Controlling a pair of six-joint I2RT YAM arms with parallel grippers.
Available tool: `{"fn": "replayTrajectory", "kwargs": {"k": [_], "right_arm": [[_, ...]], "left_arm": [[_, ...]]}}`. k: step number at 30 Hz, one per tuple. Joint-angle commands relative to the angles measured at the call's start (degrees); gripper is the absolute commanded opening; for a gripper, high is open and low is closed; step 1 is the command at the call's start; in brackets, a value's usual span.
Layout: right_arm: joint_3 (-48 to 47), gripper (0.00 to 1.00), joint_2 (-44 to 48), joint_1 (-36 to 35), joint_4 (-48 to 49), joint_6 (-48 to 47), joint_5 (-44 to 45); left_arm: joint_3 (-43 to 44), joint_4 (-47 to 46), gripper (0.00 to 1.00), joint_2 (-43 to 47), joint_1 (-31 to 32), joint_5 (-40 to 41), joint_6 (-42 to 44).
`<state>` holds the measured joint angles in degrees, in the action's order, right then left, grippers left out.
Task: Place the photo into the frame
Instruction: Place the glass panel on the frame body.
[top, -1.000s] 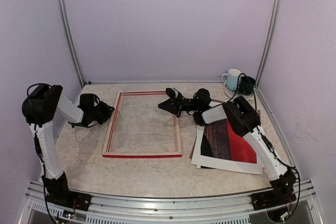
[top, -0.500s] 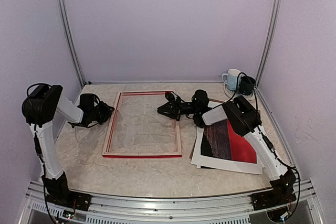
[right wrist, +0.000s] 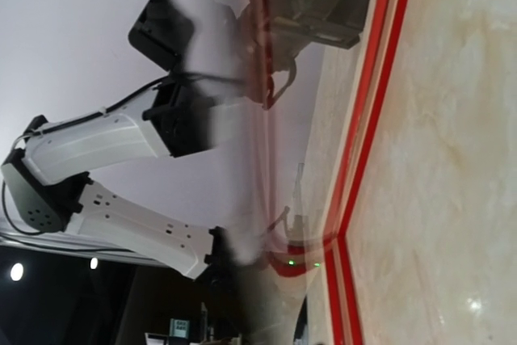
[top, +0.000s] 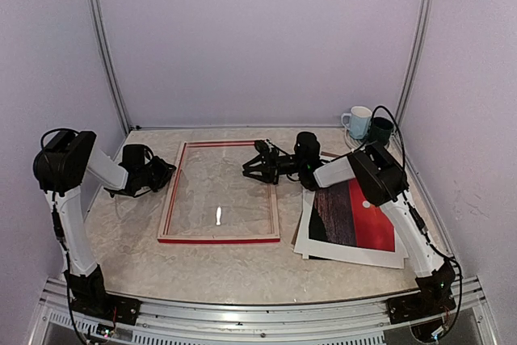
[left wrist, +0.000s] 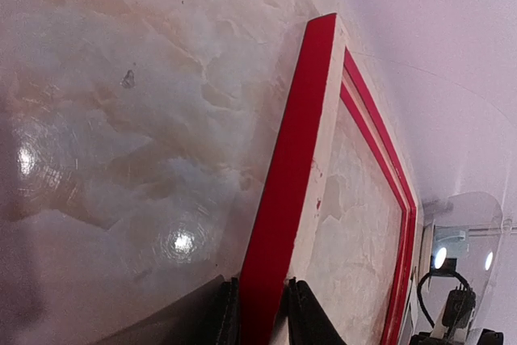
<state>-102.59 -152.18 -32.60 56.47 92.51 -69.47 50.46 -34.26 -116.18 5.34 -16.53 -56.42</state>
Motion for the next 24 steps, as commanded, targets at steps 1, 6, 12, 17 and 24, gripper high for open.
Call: {"fn": "replayTrajectory", "kwargs": {"k": [1, 6, 12, 17, 24], "right_arm": [[0.7, 0.29, 4.3, 0.2, -8.3, -7.6, -1.5], [0.3, 0.34, 6.3, 0.2, -20.1, -16.1, -0.8], [1.3, 0.38, 8.2, 0.1, -27.2, -21.1, 0.7], [1.2, 0.43, 10.0, 0.1, -35.7, -27.2, 2.3], [-1.6, 0.49, 11.5, 0.0, -52.7, -37.8, 5.9]], "left_arm": [[-1.7, 4.0, 0.21, 0.2, 0.8, -1.2, -0.1], [-1.8, 3.9, 0.21, 0.3, 0.8, -1.0, -0.2], [-1.9, 3.8, 0.21, 0.2, 0.9, -0.9, -0.4], [-1.9, 3.8, 0.21, 0.3, 1.0, -0.8, -0.4], [-2.0, 3.7, 0.21, 0.2, 1.2, -0.6, -0.6]]}}
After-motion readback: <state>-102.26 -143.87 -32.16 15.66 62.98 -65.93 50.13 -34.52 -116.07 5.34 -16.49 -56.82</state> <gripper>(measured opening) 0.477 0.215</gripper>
